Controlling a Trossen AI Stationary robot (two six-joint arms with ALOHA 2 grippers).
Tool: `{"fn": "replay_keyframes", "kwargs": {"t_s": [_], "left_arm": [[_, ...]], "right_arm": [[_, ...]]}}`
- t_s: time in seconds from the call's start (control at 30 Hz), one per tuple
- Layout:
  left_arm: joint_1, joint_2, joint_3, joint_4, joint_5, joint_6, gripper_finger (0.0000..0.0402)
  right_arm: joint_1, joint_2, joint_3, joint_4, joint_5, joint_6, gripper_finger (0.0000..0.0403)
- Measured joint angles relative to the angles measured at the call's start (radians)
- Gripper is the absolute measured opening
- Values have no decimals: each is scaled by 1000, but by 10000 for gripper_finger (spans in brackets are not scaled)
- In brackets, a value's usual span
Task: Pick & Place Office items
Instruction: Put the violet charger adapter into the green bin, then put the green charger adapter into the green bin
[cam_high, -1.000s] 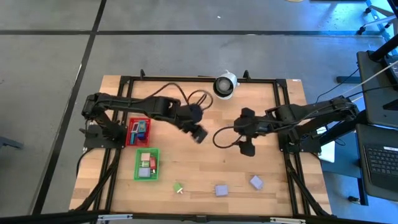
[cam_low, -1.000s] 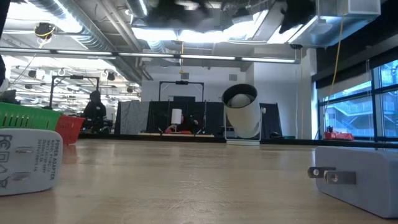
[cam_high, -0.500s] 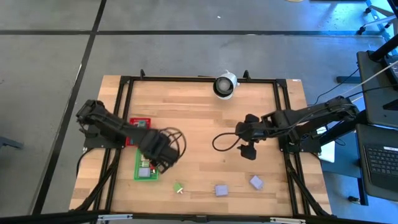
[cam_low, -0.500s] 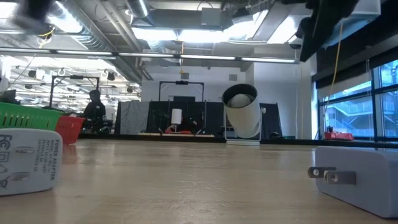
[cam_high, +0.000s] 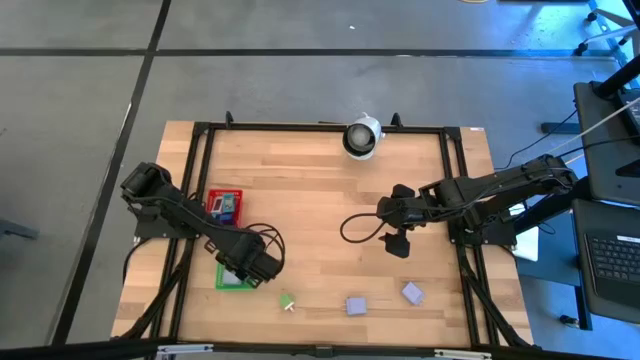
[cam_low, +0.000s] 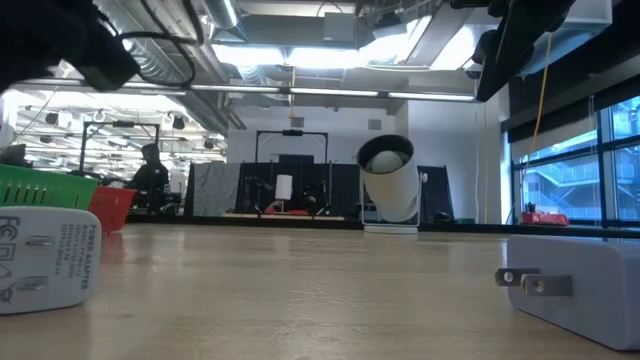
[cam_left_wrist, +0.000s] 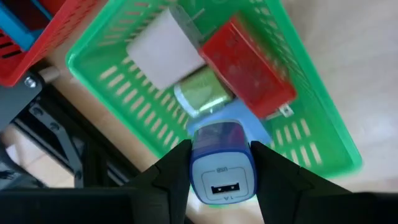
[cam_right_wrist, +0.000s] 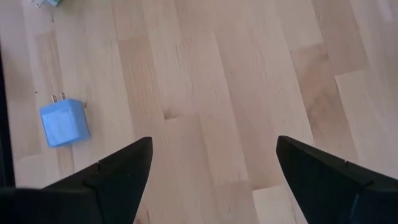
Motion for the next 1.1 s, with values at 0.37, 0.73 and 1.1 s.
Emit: {"fn": "replay_keyframes", "kwargs": {"t_s": [0.37,0.73,1.1], "left_arm": [[6,0,-41,10,3,-39,184],[57,0,99,-7,2,59,220],[-24,4,215,434,-331,532,219]], "right_arm": [[21,0,0,2,-8,105,346],[88,0,0,1,-48,160,346],[149,0,0,2,1,310,346]]}}
